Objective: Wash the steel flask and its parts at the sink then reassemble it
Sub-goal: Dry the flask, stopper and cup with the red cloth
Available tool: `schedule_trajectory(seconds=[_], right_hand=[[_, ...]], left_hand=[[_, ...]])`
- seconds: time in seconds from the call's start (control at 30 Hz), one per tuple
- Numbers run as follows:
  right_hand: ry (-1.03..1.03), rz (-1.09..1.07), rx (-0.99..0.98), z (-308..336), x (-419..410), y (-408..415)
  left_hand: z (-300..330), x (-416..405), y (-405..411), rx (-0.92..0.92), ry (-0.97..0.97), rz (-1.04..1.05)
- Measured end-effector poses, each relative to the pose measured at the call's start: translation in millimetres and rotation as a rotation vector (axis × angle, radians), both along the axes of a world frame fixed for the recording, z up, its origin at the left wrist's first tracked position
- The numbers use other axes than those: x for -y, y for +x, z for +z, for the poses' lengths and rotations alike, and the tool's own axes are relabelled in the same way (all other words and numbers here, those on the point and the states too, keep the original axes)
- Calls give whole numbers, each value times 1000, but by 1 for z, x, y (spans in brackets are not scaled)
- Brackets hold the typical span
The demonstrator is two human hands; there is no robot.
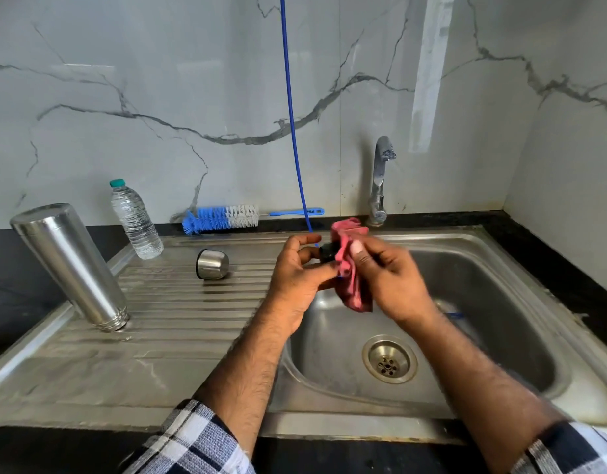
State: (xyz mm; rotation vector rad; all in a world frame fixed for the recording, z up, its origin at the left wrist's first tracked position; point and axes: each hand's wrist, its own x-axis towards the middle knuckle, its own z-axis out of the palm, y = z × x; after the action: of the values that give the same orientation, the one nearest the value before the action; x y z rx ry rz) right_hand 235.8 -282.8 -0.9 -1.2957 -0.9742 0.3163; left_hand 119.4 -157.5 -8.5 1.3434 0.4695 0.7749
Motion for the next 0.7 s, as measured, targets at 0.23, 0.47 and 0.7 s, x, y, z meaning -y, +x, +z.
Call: schedule_trajectory(seconds=[0.23,0.47,0.7], right_hand=[[-87,-82,125,-6,-1,1],[117,-139,-529,-2,-4,8],[0,122,-169,-4,-2,5]], left_hand=[[5,0,-2,64,-233,147],[5,5,0,59,-150,16],[6,9,0,54,-136,60]])
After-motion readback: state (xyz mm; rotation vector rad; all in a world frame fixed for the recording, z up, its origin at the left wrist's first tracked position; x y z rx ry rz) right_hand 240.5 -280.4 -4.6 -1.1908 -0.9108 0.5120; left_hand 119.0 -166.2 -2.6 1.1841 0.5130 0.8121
